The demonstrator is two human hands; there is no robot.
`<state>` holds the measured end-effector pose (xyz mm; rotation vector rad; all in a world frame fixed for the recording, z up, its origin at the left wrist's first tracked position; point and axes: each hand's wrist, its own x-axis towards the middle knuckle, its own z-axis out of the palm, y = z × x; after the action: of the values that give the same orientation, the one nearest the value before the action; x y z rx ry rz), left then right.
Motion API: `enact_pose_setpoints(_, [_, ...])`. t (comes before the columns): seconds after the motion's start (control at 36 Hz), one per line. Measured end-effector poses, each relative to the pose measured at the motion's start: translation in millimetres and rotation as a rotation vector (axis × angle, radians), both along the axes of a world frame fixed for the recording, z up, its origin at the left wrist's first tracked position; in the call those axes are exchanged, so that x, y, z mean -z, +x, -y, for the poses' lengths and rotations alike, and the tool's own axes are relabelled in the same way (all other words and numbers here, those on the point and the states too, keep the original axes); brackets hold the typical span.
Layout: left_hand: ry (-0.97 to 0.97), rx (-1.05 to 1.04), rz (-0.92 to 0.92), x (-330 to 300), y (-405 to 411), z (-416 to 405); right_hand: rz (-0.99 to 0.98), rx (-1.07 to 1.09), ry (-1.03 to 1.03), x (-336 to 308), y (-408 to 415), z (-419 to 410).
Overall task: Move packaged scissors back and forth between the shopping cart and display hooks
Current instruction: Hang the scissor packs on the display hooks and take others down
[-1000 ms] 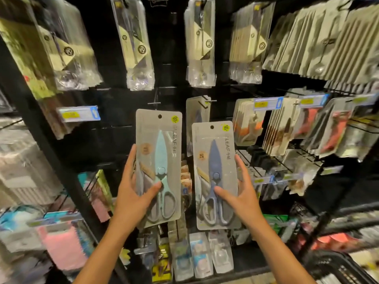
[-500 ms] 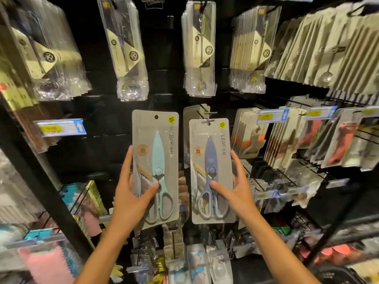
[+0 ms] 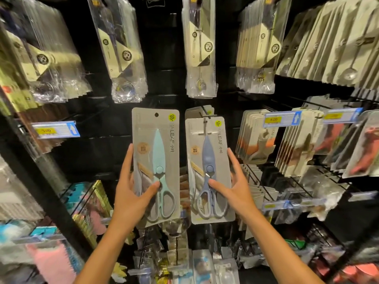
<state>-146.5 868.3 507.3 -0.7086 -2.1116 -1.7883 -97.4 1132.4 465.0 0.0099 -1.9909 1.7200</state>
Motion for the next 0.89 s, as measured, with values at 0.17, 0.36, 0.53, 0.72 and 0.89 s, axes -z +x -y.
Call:
enact_pose_setpoints(0.17, [0.009,-0.029,-0.014,-1.0,-5.6,-5.5,0.003,0.006,0.036,8.8,-16.3,-9.0])
enact_pose_setpoints(0.36, [-0.007,-0.026,-0.004,-4.7,-9.1,-13.7,0.065,0.044,0.265,11.5,-47.6,-14.6])
enact_pose_setpoints(0.53, [0.031,-0.054,-0.018,-6.7,-11.1,-15.6,0.077,0.132,0.368,17.4,-82.6,-16.3])
enact_pose_setpoints(0.72, [0.044,-0.052,-0.024,-6.8,-15.7,-13.9,0.123,0.211,0.443,15.6,-115.7,-21.0])
enact_pose_setpoints(0.89, [0.041,-0.047,-0.038,-13.4,-14.1,-17.9,0.174,0.250,0.498,18.3,-132.3,-29.1])
